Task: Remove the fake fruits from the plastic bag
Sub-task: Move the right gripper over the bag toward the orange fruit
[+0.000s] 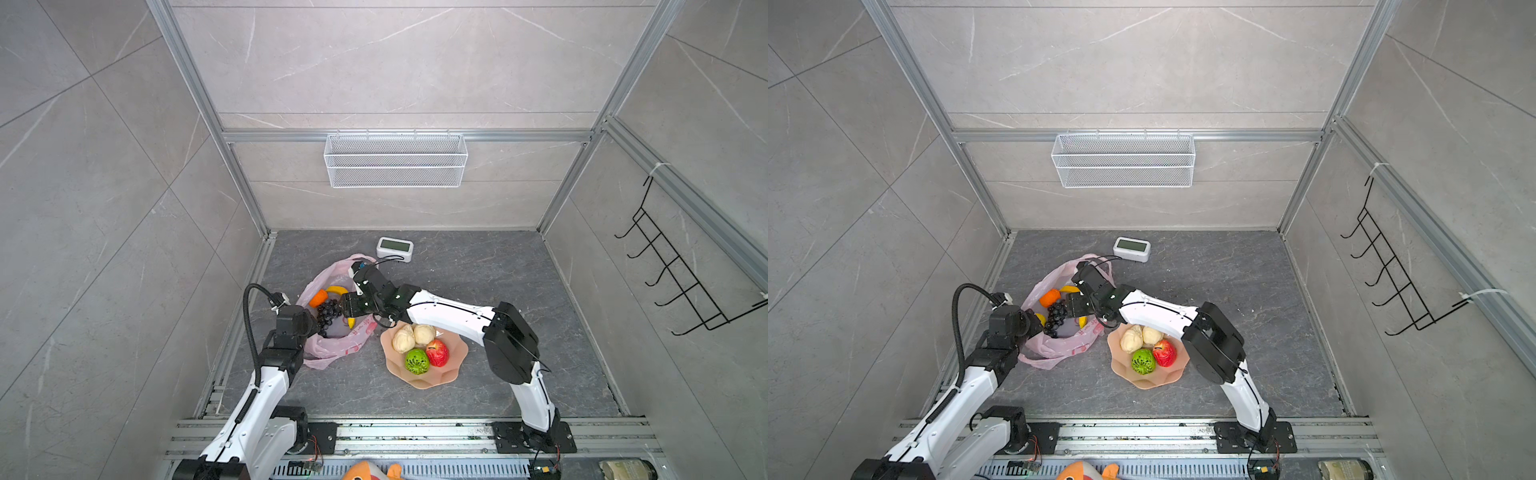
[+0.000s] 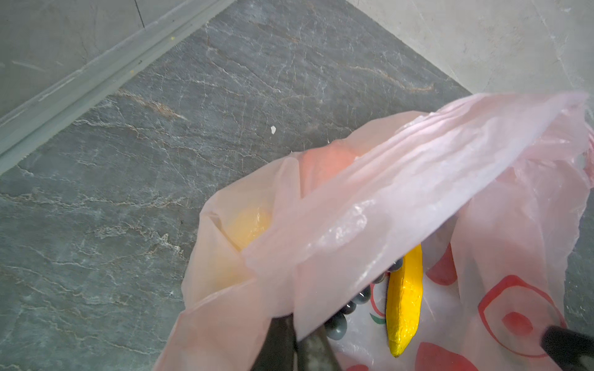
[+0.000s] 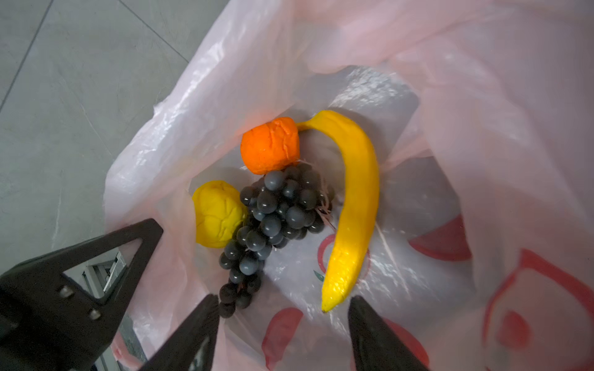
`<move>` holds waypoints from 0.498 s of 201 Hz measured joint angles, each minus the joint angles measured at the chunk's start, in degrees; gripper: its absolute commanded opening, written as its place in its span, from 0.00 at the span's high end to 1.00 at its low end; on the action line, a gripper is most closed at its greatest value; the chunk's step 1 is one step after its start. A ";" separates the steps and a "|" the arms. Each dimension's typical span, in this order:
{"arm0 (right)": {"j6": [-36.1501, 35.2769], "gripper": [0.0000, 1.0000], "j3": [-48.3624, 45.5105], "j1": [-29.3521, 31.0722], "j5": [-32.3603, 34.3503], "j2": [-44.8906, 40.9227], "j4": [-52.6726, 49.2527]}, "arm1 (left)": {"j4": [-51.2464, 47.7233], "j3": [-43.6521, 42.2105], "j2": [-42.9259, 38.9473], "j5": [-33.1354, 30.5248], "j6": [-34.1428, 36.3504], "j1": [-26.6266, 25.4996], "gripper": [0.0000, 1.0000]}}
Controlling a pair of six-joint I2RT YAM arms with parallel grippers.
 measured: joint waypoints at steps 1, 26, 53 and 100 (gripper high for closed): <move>-0.09 0.34 0.37 0.04 -0.24 0.33 -0.02 | 0.00 0.00 0.04 0.04 0.00 0.00 1.00; -1.70 0.34 7.80 0.28 -2.58 6.69 -0.33 | -0.07 0.00 0.44 0.13 -0.07 0.48 1.00; -3.89 0.33 16.52 0.35 -3.58 12.87 -2.25 | -0.07 0.02 1.16 1.22 -0.66 3.30 1.00; -10.69 0.31 39.01 0.35 -2.62 25.75 -10.38 | -0.11 2.82 7.39 4.37 -2.01 7.69 1.00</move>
